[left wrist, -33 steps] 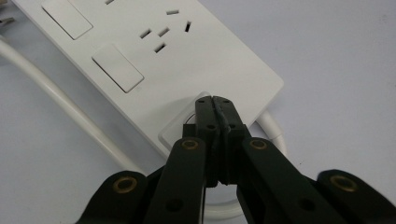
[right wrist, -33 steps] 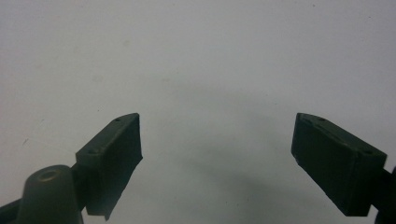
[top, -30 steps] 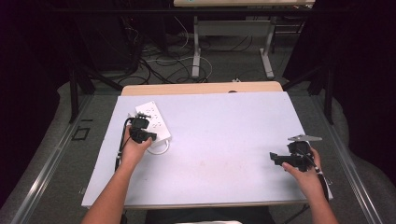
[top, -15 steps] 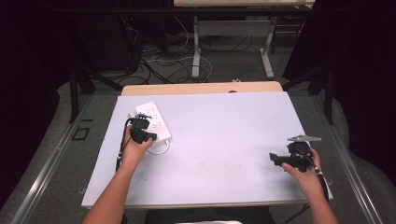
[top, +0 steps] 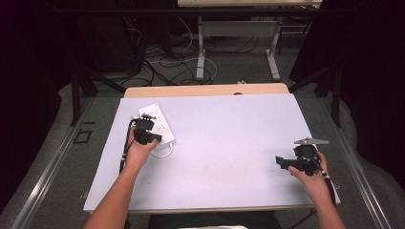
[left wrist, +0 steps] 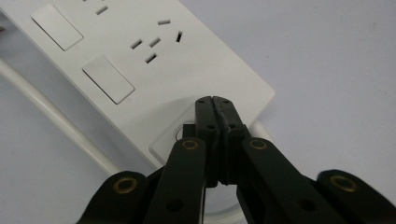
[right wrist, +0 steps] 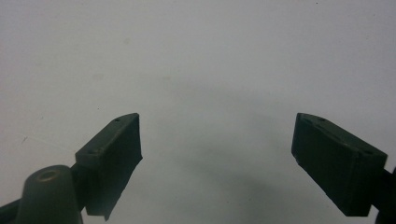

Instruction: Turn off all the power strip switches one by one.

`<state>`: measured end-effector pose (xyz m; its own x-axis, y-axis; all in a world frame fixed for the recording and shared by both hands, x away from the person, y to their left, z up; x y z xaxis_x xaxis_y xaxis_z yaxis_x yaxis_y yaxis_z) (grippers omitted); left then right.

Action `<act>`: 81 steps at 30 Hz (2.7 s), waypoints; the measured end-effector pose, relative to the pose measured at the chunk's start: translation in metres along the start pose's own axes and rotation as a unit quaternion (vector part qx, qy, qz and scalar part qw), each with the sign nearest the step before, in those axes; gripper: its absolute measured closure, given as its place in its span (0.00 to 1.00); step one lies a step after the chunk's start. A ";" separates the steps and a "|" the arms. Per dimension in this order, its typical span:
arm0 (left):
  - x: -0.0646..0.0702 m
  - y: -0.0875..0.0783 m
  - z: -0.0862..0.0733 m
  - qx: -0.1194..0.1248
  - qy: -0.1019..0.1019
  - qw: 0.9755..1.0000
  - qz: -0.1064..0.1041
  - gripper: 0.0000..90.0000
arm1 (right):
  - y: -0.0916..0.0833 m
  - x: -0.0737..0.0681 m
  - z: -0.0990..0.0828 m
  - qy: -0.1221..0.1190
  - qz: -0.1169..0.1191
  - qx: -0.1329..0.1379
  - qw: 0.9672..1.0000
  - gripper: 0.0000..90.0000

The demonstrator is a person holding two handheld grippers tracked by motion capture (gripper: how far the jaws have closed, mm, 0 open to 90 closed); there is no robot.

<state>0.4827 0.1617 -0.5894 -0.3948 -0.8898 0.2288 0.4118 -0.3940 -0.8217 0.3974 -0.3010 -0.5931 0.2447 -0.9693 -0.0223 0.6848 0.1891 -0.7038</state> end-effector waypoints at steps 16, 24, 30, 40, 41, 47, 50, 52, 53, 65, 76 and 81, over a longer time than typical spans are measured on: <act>-0.023 -0.026 0.028 0.032 -0.033 0.999 -0.002 1.00 | 0.000 0.001 0.000 0.000 -0.003 0.001 1.000 0.17; -0.035 -0.030 0.035 0.043 -0.044 0.998 0.011 1.00 | 0.000 0.001 0.000 0.001 -0.003 0.001 1.000 0.17; -0.040 -0.028 0.037 0.043 -0.052 0.998 0.016 1.00 | 0.000 0.001 0.000 0.003 -0.004 0.002 1.000 0.17; -0.051 -0.015 0.036 0.031 -0.069 0.997 0.027 1.00 | 0.000 0.001 0.000 0.000 -0.004 0.002 1.000 0.17; -0.052 -0.014 0.036 0.029 -0.068 0.997 0.029 1.00 | 0.000 0.001 0.000 0.000 -0.004 0.001 1.000 0.17; -0.056 -0.009 0.036 0.027 -0.079 0.996 0.032 1.00 | 0.000 0.001 0.000 -0.001 -0.003 0.002 1.000 0.17; -0.058 -0.007 0.036 0.025 -0.080 0.996 0.033 1.00 | 0.000 0.000 0.000 -0.001 -0.001 0.003 1.000 0.16; -0.058 -0.005 0.037 0.025 -0.081 0.996 0.034 1.00 | 0.001 -0.001 0.000 0.001 0.001 0.002 1.000 0.16; -0.058 -0.005 0.037 0.025 -0.081 0.996 0.034 1.00 | 0.001 -0.001 0.000 -0.003 0.001 0.002 1.000 0.16; -0.060 0.003 0.036 0.015 -0.082 0.996 0.036 1.00 | 0.003 -0.003 0.001 -0.006 -0.003 0.005 1.000 0.12; -0.063 0.006 0.035 0.012 -0.088 0.995 0.036 1.00 | 0.003 -0.003 0.001 -0.011 -0.006 0.009 1.000 0.08; -0.062 0.008 0.036 0.017 -0.084 0.996 0.040 1.00 | 0.003 -0.002 0.002 -0.012 -0.008 0.010 1.000 0.07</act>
<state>0.5398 0.2056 -0.5912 -0.2187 -0.9434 0.2494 0.4656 -0.3255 -0.8230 0.3998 -0.2982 -0.5936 0.2493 -0.9684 0.0061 0.7029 0.1766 -0.6890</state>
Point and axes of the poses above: each handheld gripper's, and its own axes: y roughly forward along the jaws, z roughly out of its top, x roughly to its right, the point moved 9 cm from there along y, roughly forward along the jaws, and after that the axes turned 4 degrees about -z, right-handed, at the moved point
